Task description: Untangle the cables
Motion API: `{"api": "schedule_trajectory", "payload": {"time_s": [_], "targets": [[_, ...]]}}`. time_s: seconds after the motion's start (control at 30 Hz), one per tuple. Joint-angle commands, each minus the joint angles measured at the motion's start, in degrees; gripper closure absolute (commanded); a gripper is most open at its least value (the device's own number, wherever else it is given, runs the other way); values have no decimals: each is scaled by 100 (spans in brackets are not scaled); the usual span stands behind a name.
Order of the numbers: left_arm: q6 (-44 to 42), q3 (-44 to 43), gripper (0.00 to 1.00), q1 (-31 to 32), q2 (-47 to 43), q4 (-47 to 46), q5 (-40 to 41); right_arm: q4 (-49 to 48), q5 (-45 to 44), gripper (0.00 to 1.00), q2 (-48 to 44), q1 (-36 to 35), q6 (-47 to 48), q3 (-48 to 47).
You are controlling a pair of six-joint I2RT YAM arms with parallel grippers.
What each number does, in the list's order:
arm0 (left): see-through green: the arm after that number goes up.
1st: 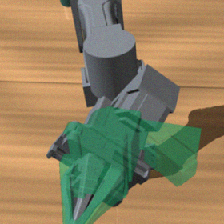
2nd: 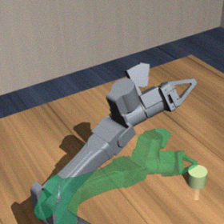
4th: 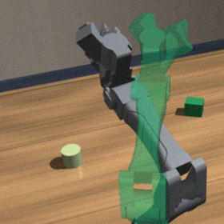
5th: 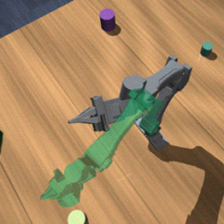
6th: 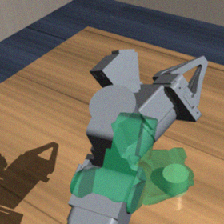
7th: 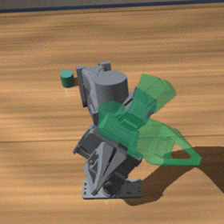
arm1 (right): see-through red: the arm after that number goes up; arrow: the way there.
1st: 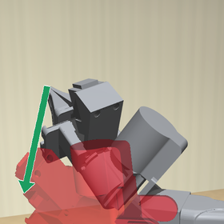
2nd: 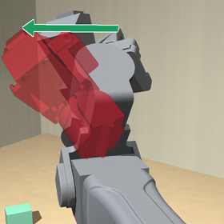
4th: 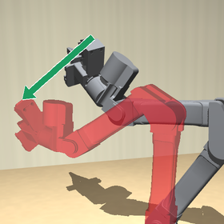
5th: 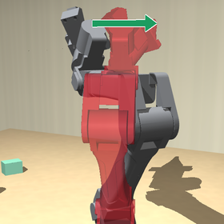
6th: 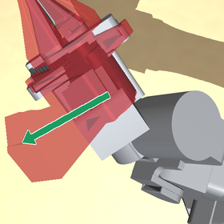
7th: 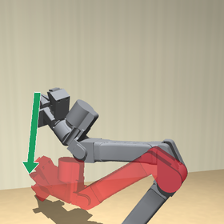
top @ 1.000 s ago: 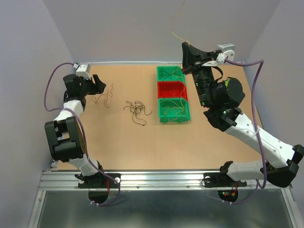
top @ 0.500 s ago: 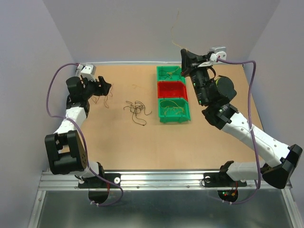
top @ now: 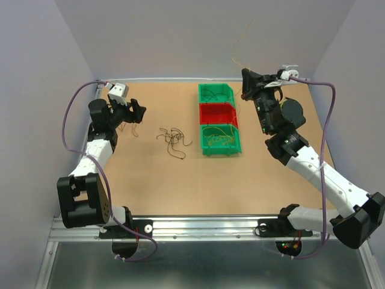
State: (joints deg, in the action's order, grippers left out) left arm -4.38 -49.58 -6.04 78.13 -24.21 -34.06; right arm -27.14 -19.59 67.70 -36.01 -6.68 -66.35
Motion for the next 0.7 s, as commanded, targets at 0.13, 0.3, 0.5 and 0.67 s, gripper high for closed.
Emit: {"api": "schedule_trajectory", "payload": {"time_s": [0.13, 0.3, 0.5, 0.67], "targets": [[-309, 124, 23, 279, -430, -251, 145, -310, 614, 99, -214, 463, -826, 1000], [-458, 151, 23, 455, -500, -181, 277, -310, 1027, 100, -135, 463, -932, 1519], [-625, 194, 23, 587, -579, -128, 357, -170, 1712, 99, 137, 463, -958, 1704], [-774, 212, 23, 868, -667, -58, 348, -81, 2363, 99, 340, 455, -1248, 1669]]}}
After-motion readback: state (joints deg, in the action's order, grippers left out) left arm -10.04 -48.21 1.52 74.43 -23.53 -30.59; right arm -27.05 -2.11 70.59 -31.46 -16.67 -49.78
